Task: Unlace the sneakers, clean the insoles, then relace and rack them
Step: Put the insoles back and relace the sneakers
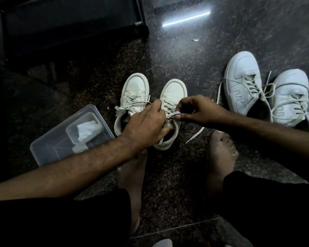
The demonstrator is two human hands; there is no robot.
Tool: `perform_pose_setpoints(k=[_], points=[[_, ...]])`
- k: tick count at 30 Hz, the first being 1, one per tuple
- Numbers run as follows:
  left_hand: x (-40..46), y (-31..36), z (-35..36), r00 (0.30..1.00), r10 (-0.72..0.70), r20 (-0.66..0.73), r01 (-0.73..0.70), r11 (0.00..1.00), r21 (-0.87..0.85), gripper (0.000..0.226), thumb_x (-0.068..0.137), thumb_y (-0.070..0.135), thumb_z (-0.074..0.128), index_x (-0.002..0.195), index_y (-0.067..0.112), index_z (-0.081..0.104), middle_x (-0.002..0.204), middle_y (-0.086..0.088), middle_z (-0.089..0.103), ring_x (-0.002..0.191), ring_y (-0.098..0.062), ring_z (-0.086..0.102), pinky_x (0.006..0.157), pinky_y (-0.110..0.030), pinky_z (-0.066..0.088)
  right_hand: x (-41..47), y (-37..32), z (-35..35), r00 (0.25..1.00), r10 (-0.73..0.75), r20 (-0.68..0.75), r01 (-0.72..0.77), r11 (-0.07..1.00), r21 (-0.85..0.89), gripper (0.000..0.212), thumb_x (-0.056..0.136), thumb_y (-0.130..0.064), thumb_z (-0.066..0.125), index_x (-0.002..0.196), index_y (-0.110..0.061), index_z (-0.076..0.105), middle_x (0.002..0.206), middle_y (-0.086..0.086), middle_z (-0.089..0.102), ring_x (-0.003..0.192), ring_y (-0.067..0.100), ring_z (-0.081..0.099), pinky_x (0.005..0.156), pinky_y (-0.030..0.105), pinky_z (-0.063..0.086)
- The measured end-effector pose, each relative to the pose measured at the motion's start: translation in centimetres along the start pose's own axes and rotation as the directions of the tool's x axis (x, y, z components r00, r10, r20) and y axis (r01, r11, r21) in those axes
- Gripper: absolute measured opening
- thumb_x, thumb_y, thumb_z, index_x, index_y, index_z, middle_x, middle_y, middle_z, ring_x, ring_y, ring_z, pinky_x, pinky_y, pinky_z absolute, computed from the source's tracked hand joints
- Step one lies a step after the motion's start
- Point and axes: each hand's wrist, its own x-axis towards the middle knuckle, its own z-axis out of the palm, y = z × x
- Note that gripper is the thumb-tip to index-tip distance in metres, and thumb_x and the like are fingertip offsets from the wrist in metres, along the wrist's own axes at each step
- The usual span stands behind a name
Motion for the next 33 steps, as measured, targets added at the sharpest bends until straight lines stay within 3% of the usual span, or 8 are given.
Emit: perform_pose_setpoints(k=[5,10,12,17,19,22,27,33], points=[[0.0,0.1,-0.3,0.995,0.072,0.065,-0.072,0.997,-0.010,0.029,0.095,0.032,0.060,0.103,0.004,0.061,0.115,-0.009,0.047,0.099,-0.027,0.057,0.063,-0.044,0.050,-0.5,-0.6,0.0,0.998,-0.046,0.032,0.046,0.999,-0.005,0.025,0.081,-0.041,0.078,0.077,-0.022,0.062,0.074,-0.007,0.068,0.067,-0.001,0.057,0.067,0.024,0.049],[-0.3,-0.5,0.6,0.989,0.142,0.032,-0.142,0.990,-0.005,0.014,0.088,0.010,0.069,0.086,0.006,0.056,0.103,-0.008,0.047,0.082,-0.028,0.059,0.052,-0.044,0.053,-0.2,0.2,0.2,0.999,-0.043,0.015,0.041,0.993,0.113,0.041,0.073,-0.053,0.078,0.076,-0.018,0.056,0.075,0.010,0.065,0.068,0.013,0.054,0.069,0.051,0.051],[-0.4,-0.7,0.5,0.988,0.153,0.023,-0.153,0.988,-0.011,0.016,0.087,0.007,0.070,0.084,0.007,0.054,0.102,-0.007,0.047,0.078,-0.026,0.058,0.048,-0.040,0.050,-0.2,0.3,0.1,0.999,-0.033,0.006,0.032,0.990,0.137,0.043,0.072,-0.052,0.079,0.077,-0.017,0.055,0.076,0.017,0.063,0.069,0.015,0.051,0.068,0.054,0.049],[-0.2,-0.9,-0.1,0.985,0.170,-0.041,-0.173,0.982,-0.071,0.017,0.094,0.019,0.062,0.086,0.005,0.056,0.102,-0.009,0.050,0.079,-0.026,0.057,0.050,-0.041,0.049,-0.5,-0.1,-0.2,1.000,-0.029,0.008,0.029,0.998,0.062,0.017,0.081,-0.023,0.080,0.093,-0.022,0.067,0.084,-0.007,0.071,0.077,0.000,0.060,0.076,0.032,0.054],[-0.1,-1.0,-0.1,0.991,0.123,-0.049,-0.129,0.982,-0.140,0.018,0.094,0.023,0.061,0.087,0.006,0.056,0.102,-0.008,0.050,0.078,-0.025,0.058,0.053,-0.038,0.047,-0.6,-0.6,-0.2,0.999,-0.047,0.006,0.047,0.998,-0.042,0.017,0.084,-0.020,0.078,0.099,-0.026,0.072,0.081,-0.016,0.070,0.071,-0.012,0.059,0.071,0.010,0.045],[-0.3,-1.2,0.2,0.996,0.080,-0.043,-0.087,0.971,-0.223,0.016,0.094,0.026,0.058,0.091,0.011,0.053,0.102,-0.004,0.049,0.079,-0.025,0.058,0.058,-0.041,0.050,-0.5,-1.1,-0.4,0.999,-0.034,-0.022,0.032,0.994,-0.108,0.014,0.086,-0.018,0.075,0.100,-0.023,0.076,0.078,-0.015,0.071,0.062,-0.016,0.056,0.063,0.004,0.039],[-0.5,-1.5,0.9,0.994,0.096,-0.042,-0.104,0.960,-0.258,0.015,0.097,0.028,0.052,0.095,0.013,0.053,0.099,-0.003,0.048,0.078,-0.024,0.057,0.059,-0.044,0.050,-0.2,-0.3,-0.2,0.998,0.023,-0.051,-0.031,0.988,-0.149,0.006,0.088,-0.030,0.072,0.092,-0.026,0.073,0.079,-0.006,0.073,0.065,0.001,0.060,0.069,0.028,0.050],[-0.3,-1.8,0.7,0.992,-0.051,-0.117,0.003,0.927,-0.375,0.005,0.095,0.016,0.058,0.098,0.011,0.056,0.095,0.001,0.050,0.084,-0.020,0.055,0.070,-0.038,0.046,-0.4,0.0,0.1,0.995,0.102,-0.024,-0.103,0.992,-0.072,0.033,0.079,-0.053,0.060,0.089,-0.023,0.069,0.081,-0.003,0.072,0.070,0.007,0.059,0.076,0.042,0.054]])
